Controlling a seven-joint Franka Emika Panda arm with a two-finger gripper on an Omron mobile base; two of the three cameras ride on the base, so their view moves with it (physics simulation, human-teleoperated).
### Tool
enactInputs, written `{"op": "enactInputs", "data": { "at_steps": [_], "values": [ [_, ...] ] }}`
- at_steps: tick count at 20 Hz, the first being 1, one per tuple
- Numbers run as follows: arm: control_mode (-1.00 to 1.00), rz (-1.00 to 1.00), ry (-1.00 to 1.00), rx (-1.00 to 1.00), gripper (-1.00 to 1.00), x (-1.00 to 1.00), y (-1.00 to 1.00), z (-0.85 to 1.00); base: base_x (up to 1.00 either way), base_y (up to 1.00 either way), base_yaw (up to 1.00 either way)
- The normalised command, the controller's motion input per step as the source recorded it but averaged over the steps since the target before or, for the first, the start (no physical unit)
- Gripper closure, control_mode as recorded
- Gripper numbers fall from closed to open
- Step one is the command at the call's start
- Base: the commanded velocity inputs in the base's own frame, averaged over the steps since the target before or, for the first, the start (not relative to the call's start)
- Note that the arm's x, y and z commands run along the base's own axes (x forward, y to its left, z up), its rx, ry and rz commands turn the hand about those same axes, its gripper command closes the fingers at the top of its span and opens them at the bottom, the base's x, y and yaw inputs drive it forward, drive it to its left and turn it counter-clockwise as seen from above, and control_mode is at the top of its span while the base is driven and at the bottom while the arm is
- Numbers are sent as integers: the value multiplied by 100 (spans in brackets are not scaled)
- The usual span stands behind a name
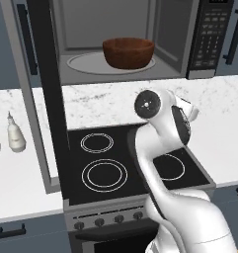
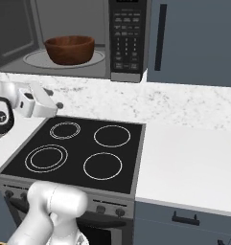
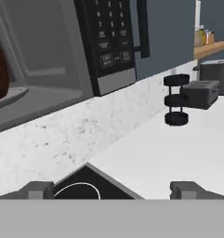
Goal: Pick the eggplant from the sink and place it in the bowl. Then pick the bowl and place it in the microwave. Then close the microwave door and press the start button.
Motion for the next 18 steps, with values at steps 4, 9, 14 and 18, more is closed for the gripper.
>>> {"op": "enactInputs", "data": {
  "at_steps": [4,9,14,18],
  "values": [
    [-100,-9,-14,-39,-100,-23,1,-11,0,0,0],
    [-100,-6,-16,-42,-100,-33,29,-12,0,0,0],
    [-100,0,-13,-35,-100,-46,55,-9,0,0,0],
    [-100,-2,0,-30,-100,-3,93,-2,0,0,0]
  ]
}}
